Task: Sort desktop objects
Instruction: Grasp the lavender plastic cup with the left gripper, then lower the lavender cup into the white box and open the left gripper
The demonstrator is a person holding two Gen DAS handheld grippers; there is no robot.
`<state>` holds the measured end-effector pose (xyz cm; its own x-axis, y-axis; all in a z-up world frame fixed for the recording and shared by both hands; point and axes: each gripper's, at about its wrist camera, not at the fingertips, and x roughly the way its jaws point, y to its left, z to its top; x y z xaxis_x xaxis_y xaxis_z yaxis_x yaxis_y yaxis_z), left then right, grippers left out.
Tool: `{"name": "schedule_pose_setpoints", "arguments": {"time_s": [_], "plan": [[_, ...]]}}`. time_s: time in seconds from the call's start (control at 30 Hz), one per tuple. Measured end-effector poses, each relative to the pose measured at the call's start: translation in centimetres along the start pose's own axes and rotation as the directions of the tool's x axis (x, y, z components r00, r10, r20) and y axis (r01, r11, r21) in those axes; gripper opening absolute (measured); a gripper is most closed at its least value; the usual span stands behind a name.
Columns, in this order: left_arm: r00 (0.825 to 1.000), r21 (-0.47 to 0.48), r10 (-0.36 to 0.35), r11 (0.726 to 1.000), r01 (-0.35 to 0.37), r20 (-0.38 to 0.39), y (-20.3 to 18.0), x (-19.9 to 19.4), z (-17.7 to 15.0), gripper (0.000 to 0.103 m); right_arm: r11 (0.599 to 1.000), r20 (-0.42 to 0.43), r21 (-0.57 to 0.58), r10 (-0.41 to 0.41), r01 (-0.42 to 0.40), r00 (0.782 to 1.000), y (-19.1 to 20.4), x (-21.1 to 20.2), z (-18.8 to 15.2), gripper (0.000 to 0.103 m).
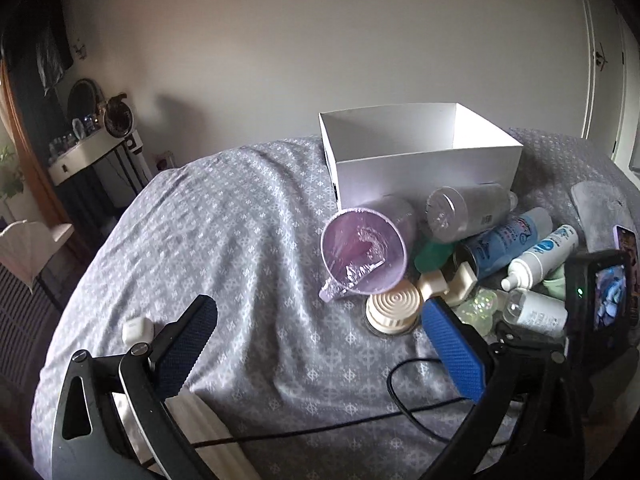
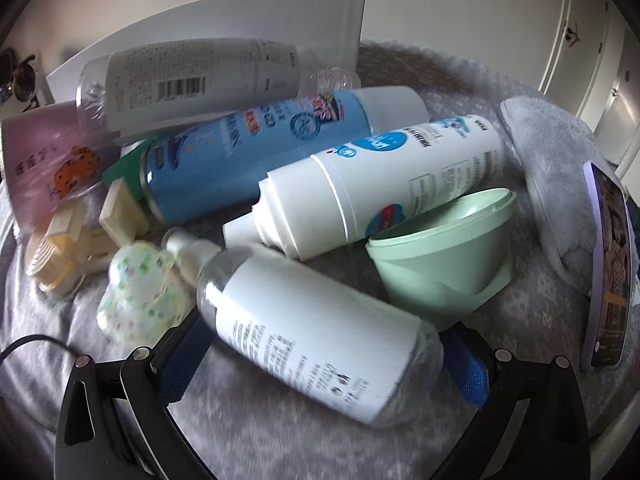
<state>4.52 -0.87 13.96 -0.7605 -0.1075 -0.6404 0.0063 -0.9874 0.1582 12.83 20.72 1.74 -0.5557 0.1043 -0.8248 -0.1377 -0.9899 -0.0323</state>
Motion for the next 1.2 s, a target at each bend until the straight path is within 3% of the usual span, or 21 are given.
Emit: {"name": "schedule_pose_setpoints", "arguments": {"time_s": [0.13, 0.27, 0.37, 0.47, 0.57, 0.7, 0.87, 1.07, 1.2], "plan": [[0.997, 0.039, -0.063, 0.997, 0.064, -0.033, -0.7, 3.7, 3.2, 0.103, 0.999, -0.063, -0.033, -0.006, 0.004, 0.998, 0.7, -0.9, -0.8, 0.103], [0.991, 0.117, -0.063, 0.990, 0.077, -0.114, -3.0, 9.1, 5.6, 0.103, 1.000, -0.157, 0.018, 0.024, -0.022, 0.987, 0.8, -2.1, -2.4, 0.103], [0.972, 0.170, -0.074, 0.979, 0.114, -0.225, -4.8, 13.1, 6.1, 0.103, 1.000, -0.144, 0.009, 0.015, -0.014, 0.989, 1.3, -2.9, -3.9, 0.103], [0.955, 0.240, -0.030, 0.965, 0.105, -0.296, -6.2, 15.4, 5.2, 0.102, 1.000, -0.124, 0.023, 0.007, -0.004, 0.992, 1.3, -2.8, -4.3, 0.103], [0.963, 0.249, -0.033, 0.963, 0.103, -0.267, -6.1, 14.8, 4.4, 0.095, 0.999, -0.075, 0.038, -0.018, 0.021, 0.997, 1.6, -2.7, -4.6, 0.103], [0.948, 0.120, -0.156, 0.973, 0.195, -0.276, -4.1, 13.2, 4.3, 0.090, 0.998, -0.049, 0.048, -0.035, 0.037, 0.998, 1.7, -2.8, -5.1, 0.103], [0.946, 0.075, -0.227, 0.965, 0.250, -0.230, -2.8, 10.1, 4.4, 0.089, 0.998, -0.050, 0.051, -0.034, 0.037, 0.998, 2.1, -2.9, -5.0, 0.103], [0.941, 0.027, -0.315, 0.947, 0.320, -0.125, -1.9, 5.2, 7.2, 0.088, 0.998, -0.050, 0.051, -0.035, 0.038, 0.998, 2.4, -3.0, -5.0, 0.103], [0.927, -0.002, -0.375, 0.927, 0.375, -0.027, -1.6, 2.7, 11.0, 0.088, 0.998, -0.049, 0.051, -0.035, 0.038, 0.998, 2.3, -3.0, -4.9, 0.103]]}}
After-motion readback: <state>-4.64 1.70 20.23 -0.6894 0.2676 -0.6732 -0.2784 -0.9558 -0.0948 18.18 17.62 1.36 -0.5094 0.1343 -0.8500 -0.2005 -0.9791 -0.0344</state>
